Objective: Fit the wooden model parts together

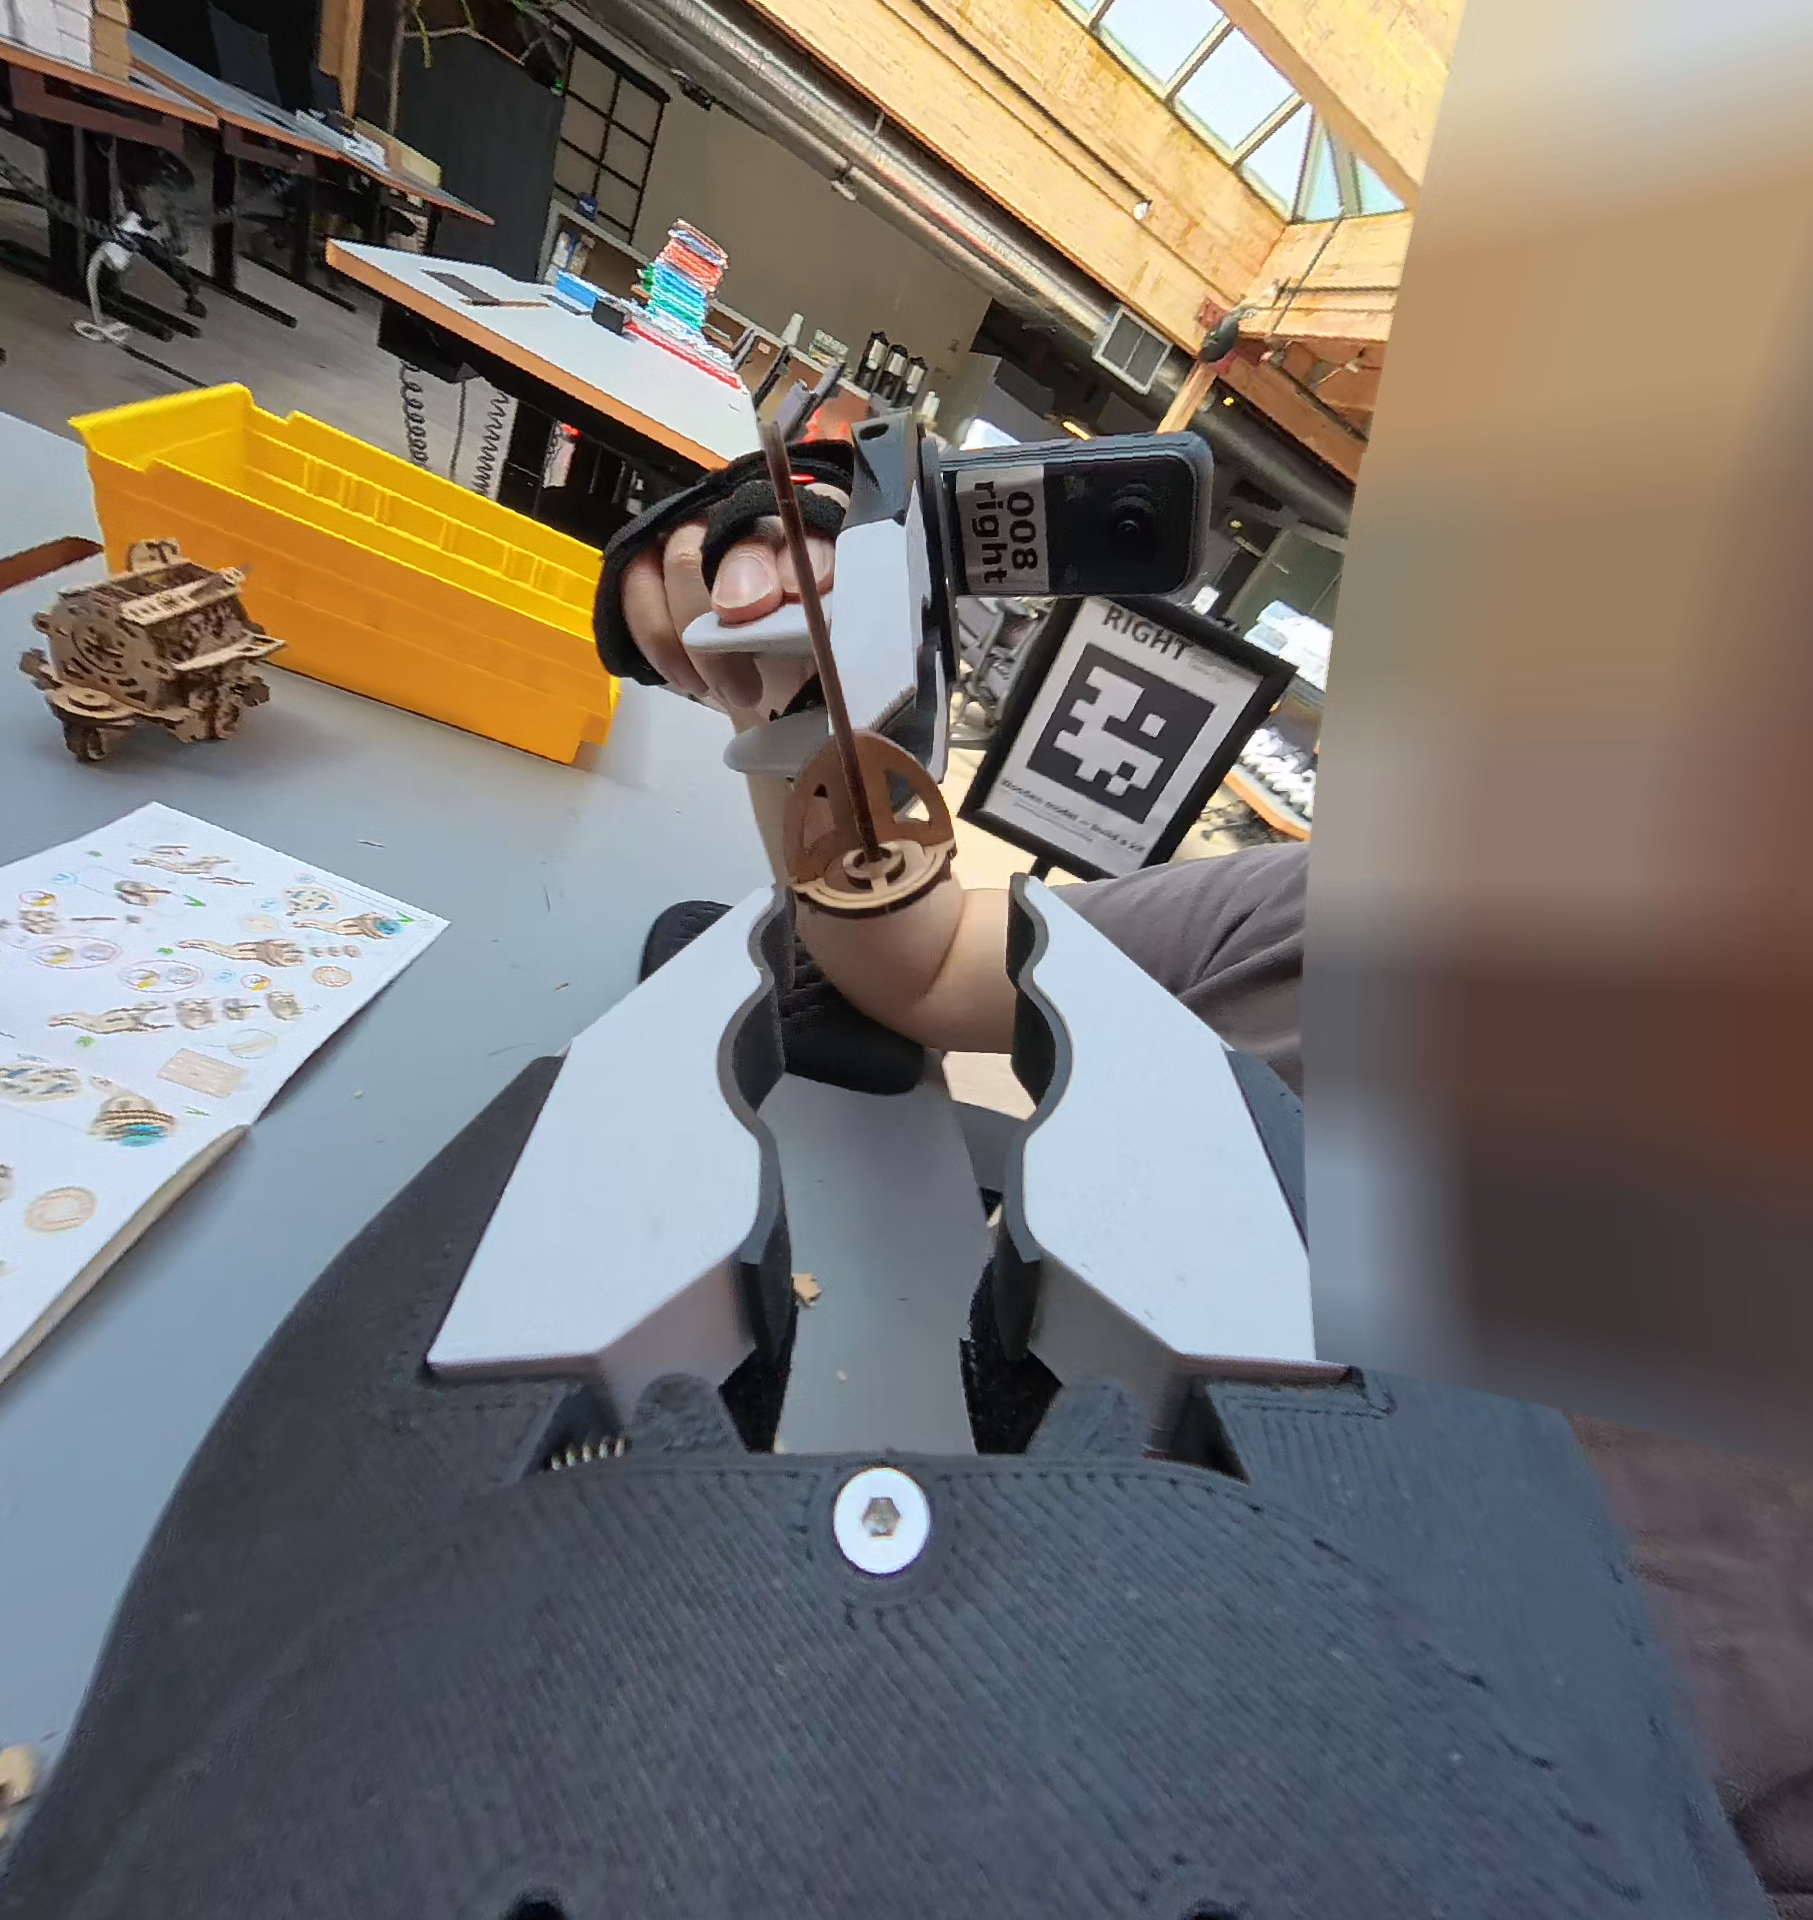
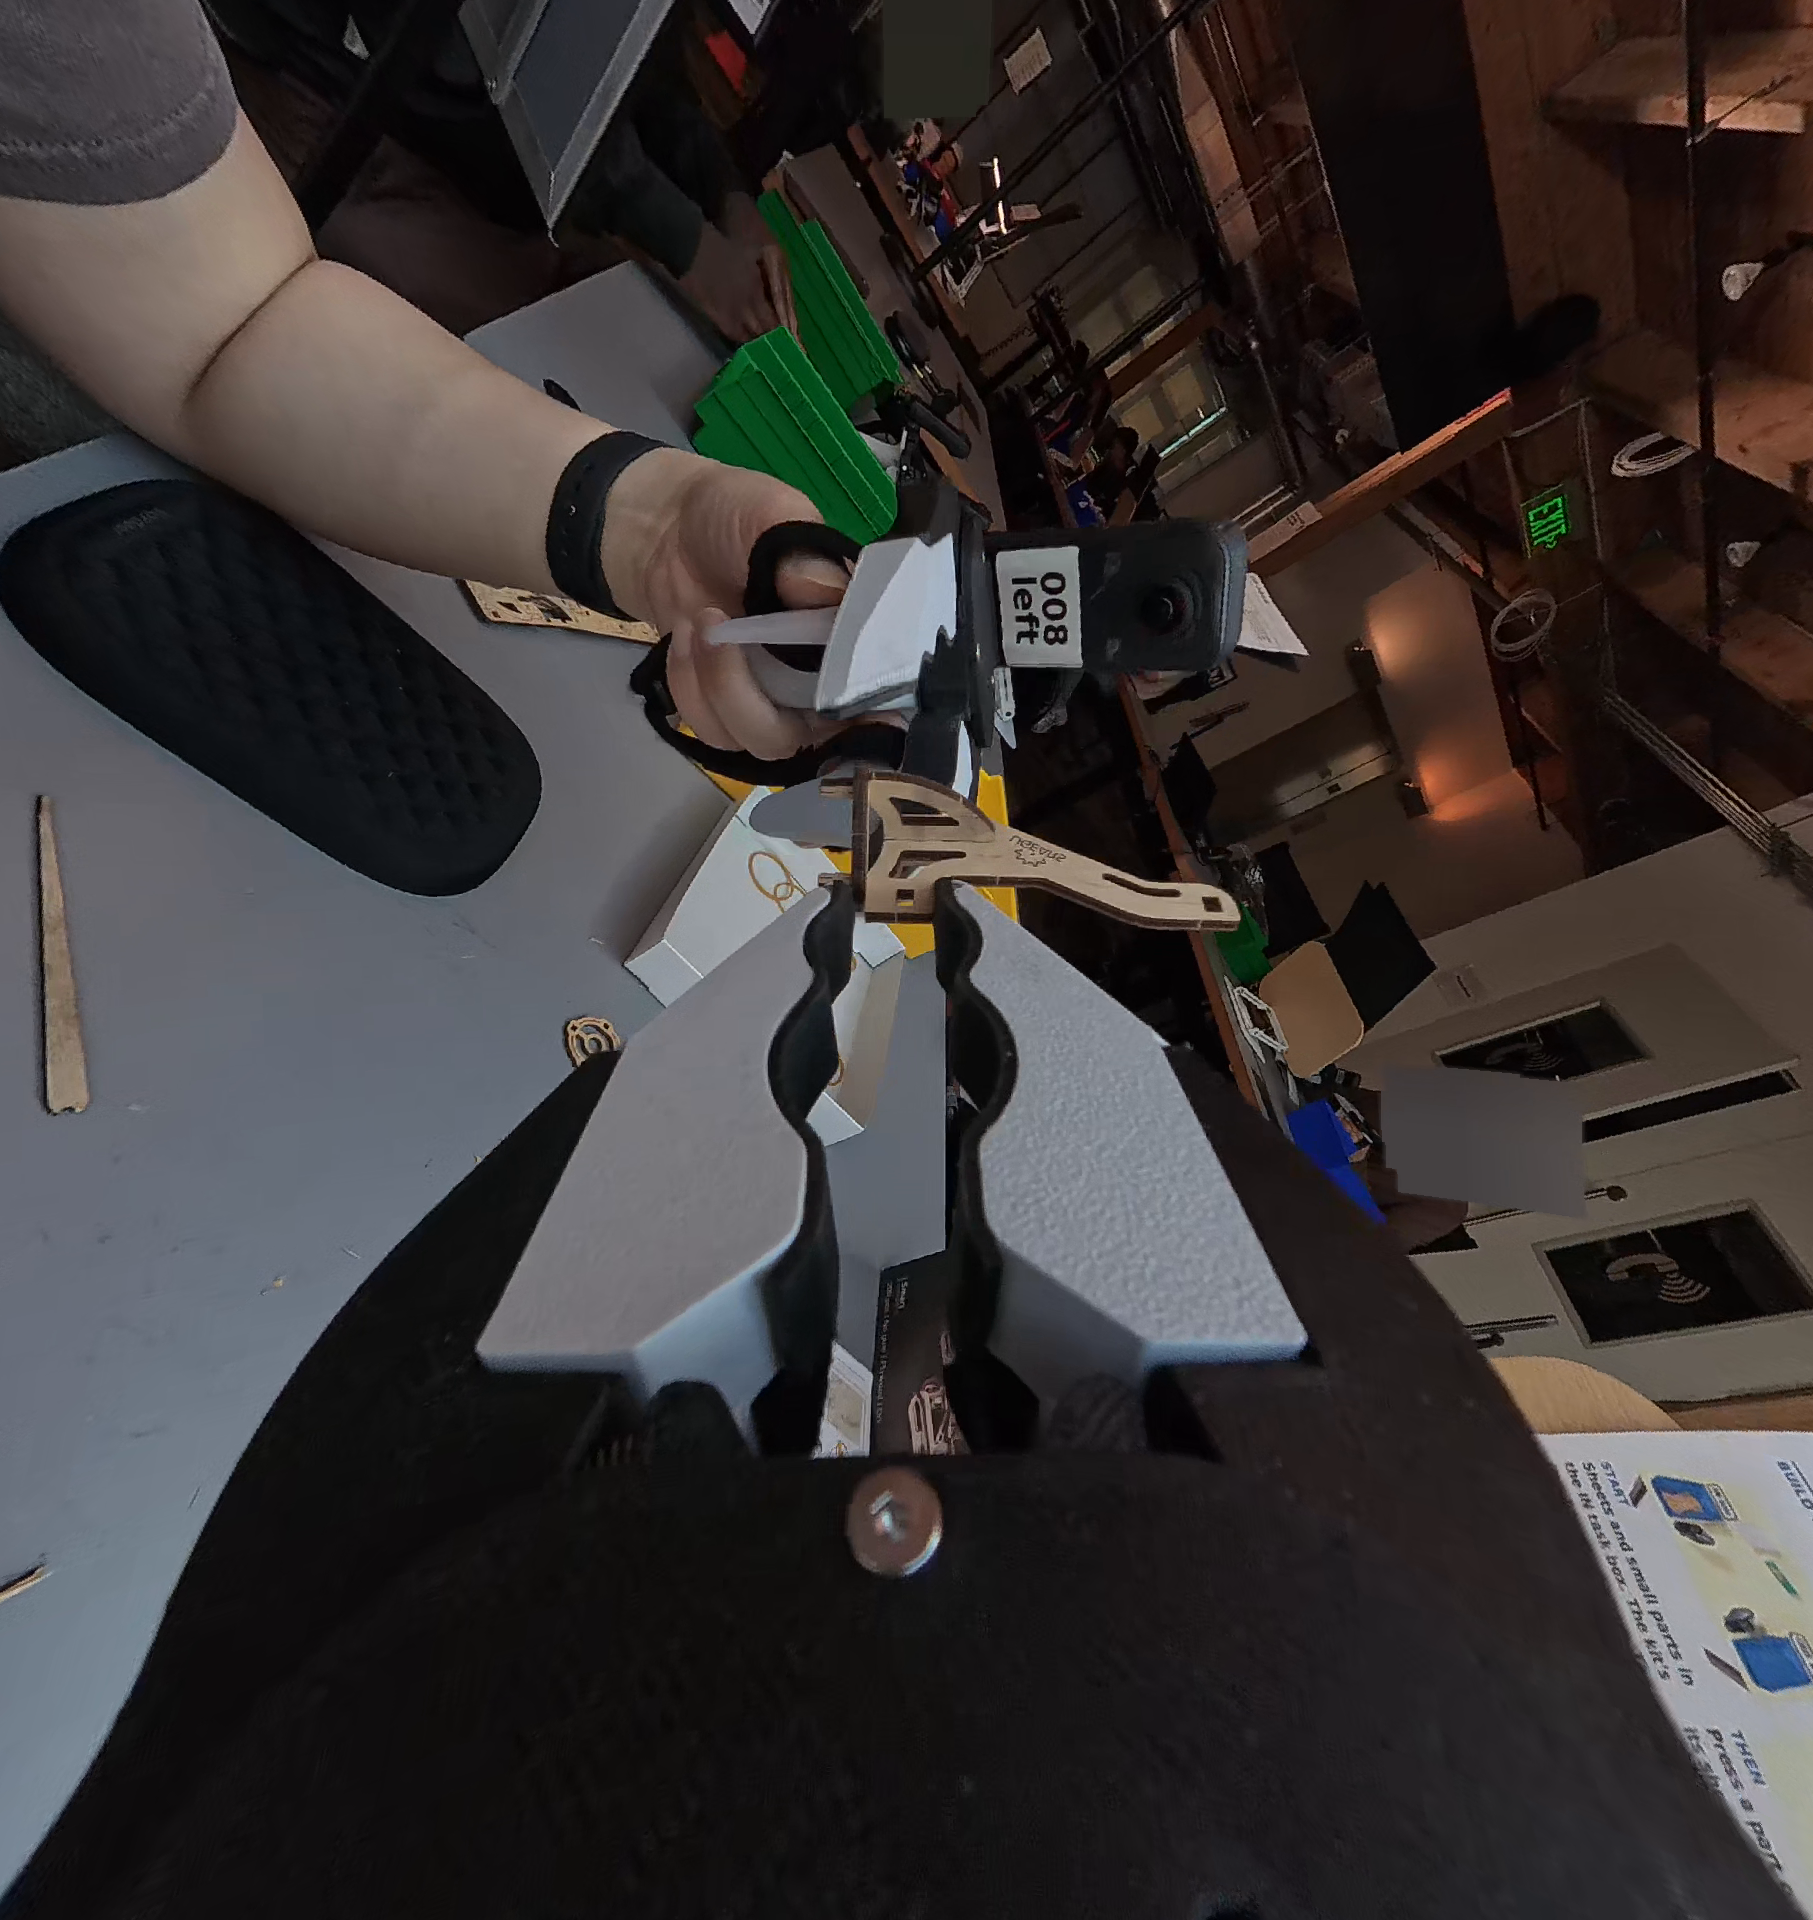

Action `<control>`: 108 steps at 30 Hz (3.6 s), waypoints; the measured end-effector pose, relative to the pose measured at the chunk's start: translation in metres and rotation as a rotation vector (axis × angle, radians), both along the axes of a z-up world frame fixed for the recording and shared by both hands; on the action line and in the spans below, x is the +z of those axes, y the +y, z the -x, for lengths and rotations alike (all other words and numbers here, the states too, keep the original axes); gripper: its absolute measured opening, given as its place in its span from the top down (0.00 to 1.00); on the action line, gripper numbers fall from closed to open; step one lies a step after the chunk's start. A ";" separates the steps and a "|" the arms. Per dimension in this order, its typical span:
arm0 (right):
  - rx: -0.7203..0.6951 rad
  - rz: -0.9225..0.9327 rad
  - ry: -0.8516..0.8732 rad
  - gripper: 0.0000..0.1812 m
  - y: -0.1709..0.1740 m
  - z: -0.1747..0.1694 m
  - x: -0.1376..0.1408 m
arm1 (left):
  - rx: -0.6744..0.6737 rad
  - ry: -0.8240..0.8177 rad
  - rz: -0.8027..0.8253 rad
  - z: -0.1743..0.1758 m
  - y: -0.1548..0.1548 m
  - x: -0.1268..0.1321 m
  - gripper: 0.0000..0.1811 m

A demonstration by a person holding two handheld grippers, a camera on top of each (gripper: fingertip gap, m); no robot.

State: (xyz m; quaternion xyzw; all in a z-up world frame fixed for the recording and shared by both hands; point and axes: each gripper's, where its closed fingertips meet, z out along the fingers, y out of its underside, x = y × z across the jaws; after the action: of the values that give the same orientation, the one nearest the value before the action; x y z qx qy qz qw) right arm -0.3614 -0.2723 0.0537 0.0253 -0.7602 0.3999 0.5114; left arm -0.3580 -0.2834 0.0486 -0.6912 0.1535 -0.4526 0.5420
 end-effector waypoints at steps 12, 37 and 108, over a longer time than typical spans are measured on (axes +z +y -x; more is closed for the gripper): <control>0.113 0.138 -0.022 0.92 -0.001 -0.008 0.009 | 0.477 0.918 -0.635 0.013 -0.011 0.017 0.78; 0.231 0.272 -0.156 0.92 -0.001 0.009 -0.020 | 0.460 0.982 -0.423 0.017 0.011 -0.019 0.89; -1.076 -0.264 -0.008 0.92 0.167 0.101 -0.061 | 1.785 1.372 0.272 0.254 -0.083 0.021 0.64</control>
State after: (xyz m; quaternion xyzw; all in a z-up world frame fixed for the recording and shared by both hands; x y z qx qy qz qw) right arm -0.4625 -0.1054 -0.0068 -0.3043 -0.7114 -0.0162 0.6333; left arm -0.6118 -0.3666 0.0699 -0.7090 -0.1798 0.5573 0.3929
